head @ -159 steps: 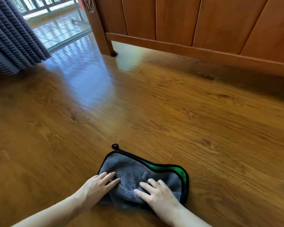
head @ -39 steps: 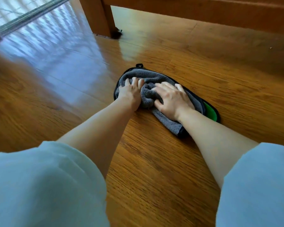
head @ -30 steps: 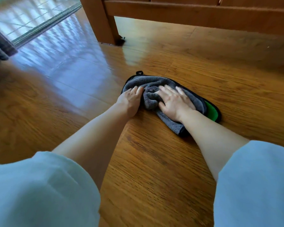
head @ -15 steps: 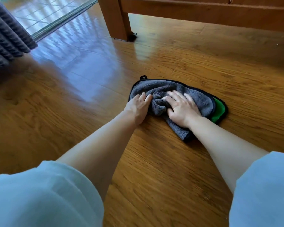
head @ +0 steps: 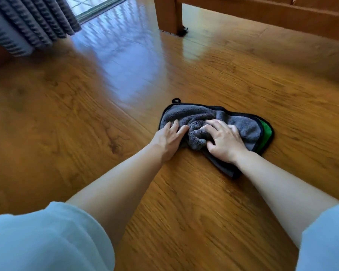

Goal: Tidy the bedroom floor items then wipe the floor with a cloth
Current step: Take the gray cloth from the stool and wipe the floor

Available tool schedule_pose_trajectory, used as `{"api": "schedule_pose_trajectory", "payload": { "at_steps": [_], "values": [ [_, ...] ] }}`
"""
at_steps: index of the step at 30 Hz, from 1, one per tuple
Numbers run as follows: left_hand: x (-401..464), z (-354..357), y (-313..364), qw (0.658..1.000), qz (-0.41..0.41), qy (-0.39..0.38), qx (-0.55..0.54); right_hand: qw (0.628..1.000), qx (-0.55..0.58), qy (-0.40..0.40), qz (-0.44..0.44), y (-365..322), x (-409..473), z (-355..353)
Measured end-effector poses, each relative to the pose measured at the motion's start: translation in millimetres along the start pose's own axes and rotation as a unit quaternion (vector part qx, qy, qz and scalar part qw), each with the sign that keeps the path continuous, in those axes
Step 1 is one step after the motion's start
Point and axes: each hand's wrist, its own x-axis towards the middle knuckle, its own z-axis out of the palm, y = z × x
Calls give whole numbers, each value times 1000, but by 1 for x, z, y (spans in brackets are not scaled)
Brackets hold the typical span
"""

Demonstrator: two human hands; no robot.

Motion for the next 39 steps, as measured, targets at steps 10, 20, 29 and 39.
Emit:
{"api": "schedule_pose_trajectory", "payload": {
  "at_steps": [10, 20, 29, 39],
  "values": [
    [-100, 18, 40, 999, -1, -32, 4, 997, 10, -68, -25, -29, -108, 6],
    [-207, 46, 73, 995, 41, -73, 46, 992, 5, -113, -54, -66, -212, 14],
    [-272, 41, 85, 991, 101, -73, 44, 986, -36, -125, -107, -81, -273, 23],
    [-298, 6, 100, 987, 67, -135, 51, 988, -60, -110, -93, -84, -284, 11]
  ]
}}
